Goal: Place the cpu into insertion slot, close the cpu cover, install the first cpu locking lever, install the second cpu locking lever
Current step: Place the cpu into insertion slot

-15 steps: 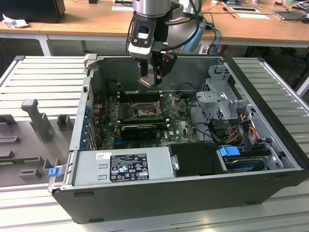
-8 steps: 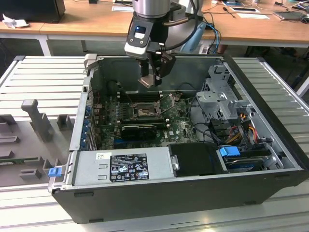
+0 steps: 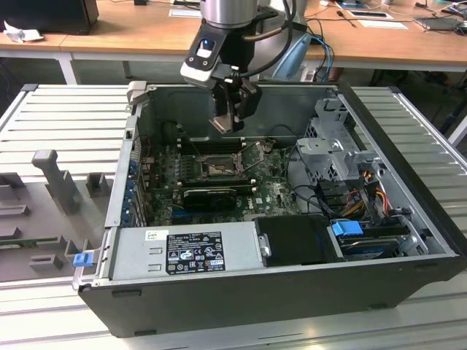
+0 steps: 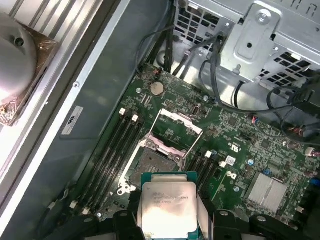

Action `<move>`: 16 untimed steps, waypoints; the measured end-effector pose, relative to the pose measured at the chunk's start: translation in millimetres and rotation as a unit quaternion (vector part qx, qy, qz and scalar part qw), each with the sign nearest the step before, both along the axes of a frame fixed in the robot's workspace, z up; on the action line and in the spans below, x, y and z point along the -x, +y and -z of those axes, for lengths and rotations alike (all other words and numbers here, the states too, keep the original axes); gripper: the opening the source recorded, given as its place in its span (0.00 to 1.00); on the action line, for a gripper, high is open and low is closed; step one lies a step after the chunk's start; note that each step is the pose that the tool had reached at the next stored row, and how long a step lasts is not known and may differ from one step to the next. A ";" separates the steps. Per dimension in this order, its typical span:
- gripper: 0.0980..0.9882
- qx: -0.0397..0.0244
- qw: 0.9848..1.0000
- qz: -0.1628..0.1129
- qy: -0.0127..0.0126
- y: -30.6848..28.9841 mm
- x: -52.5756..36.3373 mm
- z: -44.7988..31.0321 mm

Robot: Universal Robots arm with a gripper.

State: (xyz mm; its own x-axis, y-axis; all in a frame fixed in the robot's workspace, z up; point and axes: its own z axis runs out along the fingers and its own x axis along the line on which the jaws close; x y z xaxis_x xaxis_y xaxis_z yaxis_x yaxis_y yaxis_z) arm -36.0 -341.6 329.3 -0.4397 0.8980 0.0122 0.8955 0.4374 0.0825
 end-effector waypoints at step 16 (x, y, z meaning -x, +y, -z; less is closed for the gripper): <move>0.48 0.000 0.993 0.119 0.001 0.0 1.0 11.5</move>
